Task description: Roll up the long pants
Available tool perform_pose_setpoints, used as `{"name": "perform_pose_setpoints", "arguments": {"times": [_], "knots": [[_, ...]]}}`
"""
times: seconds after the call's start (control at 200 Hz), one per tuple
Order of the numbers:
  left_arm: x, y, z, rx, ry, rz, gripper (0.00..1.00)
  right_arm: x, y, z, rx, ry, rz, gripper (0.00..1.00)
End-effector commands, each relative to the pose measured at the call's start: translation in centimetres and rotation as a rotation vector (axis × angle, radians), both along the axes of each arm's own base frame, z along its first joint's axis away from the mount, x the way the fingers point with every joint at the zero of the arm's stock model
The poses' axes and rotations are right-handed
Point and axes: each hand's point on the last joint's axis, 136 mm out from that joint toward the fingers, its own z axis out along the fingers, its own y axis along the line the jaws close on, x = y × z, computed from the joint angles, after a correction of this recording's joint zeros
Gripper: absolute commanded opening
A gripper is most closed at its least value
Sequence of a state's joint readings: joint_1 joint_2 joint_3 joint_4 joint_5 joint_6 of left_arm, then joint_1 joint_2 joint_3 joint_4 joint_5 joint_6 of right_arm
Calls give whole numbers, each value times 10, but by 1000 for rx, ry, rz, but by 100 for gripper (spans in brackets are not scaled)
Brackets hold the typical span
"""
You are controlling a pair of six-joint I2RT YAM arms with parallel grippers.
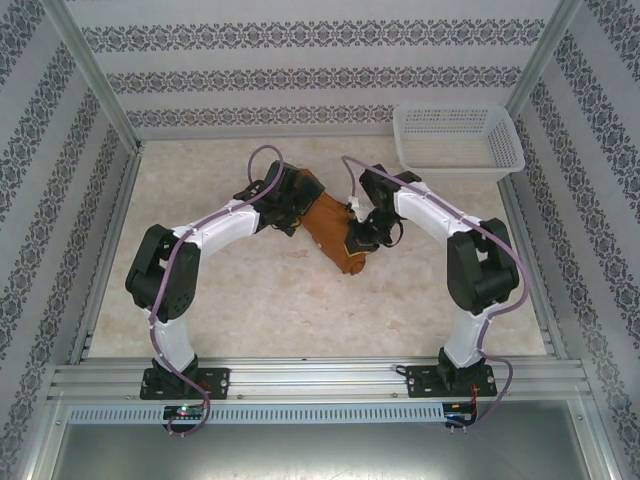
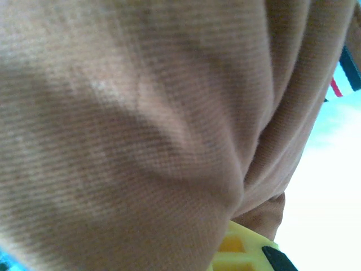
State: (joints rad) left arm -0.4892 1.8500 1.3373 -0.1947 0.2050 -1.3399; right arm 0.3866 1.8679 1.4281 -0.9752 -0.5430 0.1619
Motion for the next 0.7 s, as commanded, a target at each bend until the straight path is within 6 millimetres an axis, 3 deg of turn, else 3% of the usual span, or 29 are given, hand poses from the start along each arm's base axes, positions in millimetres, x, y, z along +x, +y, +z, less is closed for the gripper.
{"name": "perform_pose_setpoints", "arguments": {"times": [0.0, 0.285, 0.475, 0.694], "knots": [[-15, 2, 2, 22, 22, -19, 100, 20, 26, 21, 237, 78, -74, 0], [-24, -5, -9, 37, 37, -47, 100, 38, 36, 27, 441, 199, -148, 0], [-23, -1, -22, 96, 26, -74, 100, 36, 38, 38, 514, 237, -156, 0], [17, 2, -21, 231, -110, -107, 100, 25, 35, 44, 524, 245, -151, 1]]}}
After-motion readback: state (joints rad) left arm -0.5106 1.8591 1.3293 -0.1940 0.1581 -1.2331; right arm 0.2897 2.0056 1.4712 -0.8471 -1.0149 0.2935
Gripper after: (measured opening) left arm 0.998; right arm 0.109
